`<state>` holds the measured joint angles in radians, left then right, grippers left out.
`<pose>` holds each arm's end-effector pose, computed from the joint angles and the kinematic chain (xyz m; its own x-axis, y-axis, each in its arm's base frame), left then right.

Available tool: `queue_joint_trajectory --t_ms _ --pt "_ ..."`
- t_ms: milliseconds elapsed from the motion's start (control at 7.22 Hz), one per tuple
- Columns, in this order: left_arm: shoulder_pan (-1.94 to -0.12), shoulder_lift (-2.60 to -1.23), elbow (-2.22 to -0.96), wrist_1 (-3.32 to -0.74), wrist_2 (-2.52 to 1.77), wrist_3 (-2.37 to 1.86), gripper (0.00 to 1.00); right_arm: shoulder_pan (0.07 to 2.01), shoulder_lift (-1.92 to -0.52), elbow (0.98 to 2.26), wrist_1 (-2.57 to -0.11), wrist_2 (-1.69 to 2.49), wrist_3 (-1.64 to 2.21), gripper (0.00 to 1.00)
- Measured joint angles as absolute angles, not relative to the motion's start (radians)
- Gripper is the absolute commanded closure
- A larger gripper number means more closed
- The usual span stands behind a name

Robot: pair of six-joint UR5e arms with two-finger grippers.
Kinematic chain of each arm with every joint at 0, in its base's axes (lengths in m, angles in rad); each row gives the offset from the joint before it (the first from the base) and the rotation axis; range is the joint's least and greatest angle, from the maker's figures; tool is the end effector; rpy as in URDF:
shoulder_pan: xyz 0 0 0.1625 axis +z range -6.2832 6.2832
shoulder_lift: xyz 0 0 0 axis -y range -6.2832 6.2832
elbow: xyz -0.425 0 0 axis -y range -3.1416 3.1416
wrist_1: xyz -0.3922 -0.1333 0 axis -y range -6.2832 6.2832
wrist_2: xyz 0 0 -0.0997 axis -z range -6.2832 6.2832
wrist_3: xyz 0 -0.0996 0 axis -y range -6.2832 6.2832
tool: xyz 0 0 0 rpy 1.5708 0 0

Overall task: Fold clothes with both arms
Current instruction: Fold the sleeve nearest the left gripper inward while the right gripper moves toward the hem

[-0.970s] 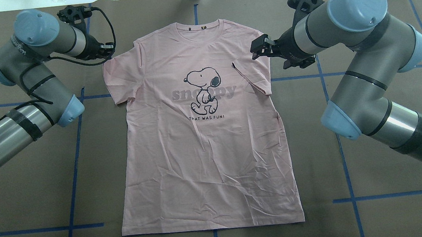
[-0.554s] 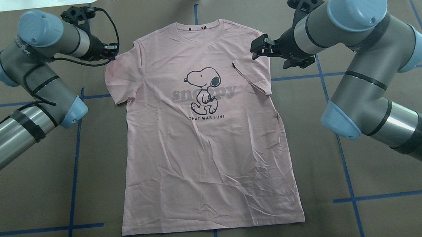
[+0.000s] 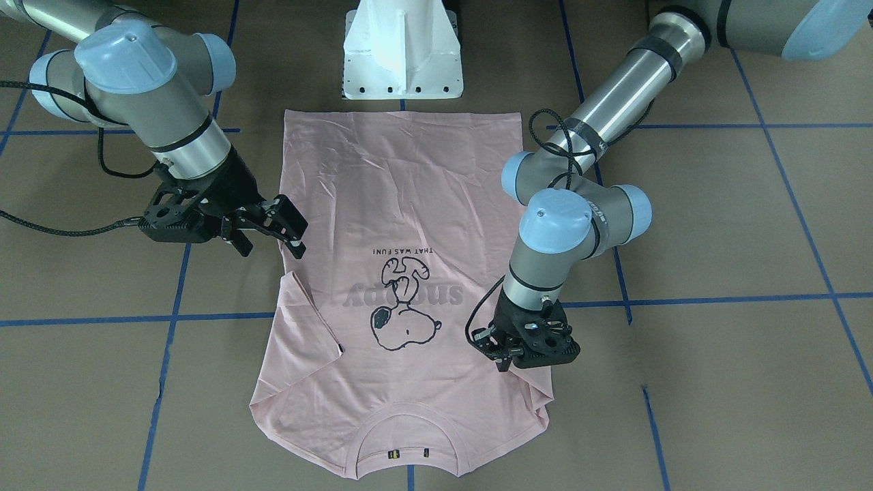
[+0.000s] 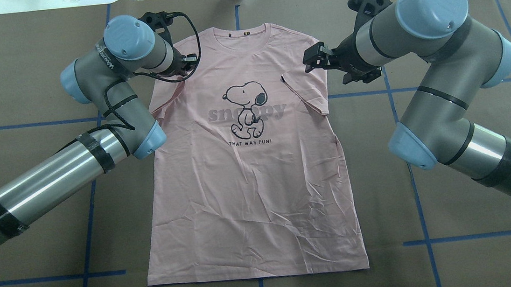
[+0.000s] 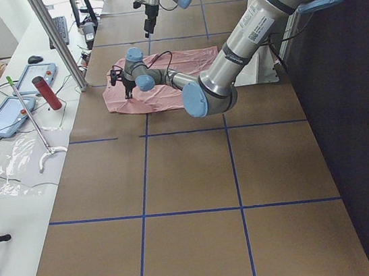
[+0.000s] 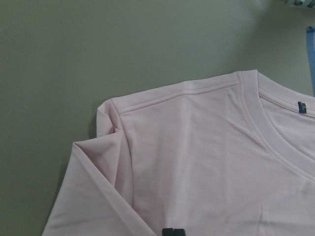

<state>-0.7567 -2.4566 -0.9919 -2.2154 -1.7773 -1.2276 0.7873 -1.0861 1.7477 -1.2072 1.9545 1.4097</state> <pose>0.5335 -0.6589 0.2883 0.5827 -0.0972 -0.8069 0.3764 0.9122 0.1619 -0.3824 -0.5199 0.2603 0.4306 0.2215 0.8749 -0.3668 0.9287 -0.0546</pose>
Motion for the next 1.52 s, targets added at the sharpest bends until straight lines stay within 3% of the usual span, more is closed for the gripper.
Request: queue_joint_trajectory --t_ms 416,554,693,831,1108,1524 --pt "-0.758 -2.477 -0.972 -2.219 -1.742 -1.227 1.0 0.785 -1.086 1.746 -1.206 1.954 1.41 0.0" --pt "-0.759 -2.477 -0.968 -2.219 -1.722 -1.228 0.88 0.784 -1.086 1.744 -1.205 1.953 1.41 0.0" --pt "-0.76 -2.476 -0.962 -2.22 -1.708 -1.229 0.42 0.783 -1.086 1.743 -1.204 1.953 1.411 0.0" --pt "-0.76 -2.474 -0.96 -2.22 -1.702 -1.23 0.36 0.782 -1.086 1.742 -1.203 1.952 1.411 0.0" --pt "-0.761 -2.45 -0.986 -2.223 -1.701 -1.233 0.34 0.781 -1.086 1.741 -1.203 1.951 1.411 0.0" --pt "-0.761 -2.297 -1.237 -2.223 -1.722 -1.231 0.31 0.75 -1.078 1.76 -1.211 1.936 1.534 0.0"
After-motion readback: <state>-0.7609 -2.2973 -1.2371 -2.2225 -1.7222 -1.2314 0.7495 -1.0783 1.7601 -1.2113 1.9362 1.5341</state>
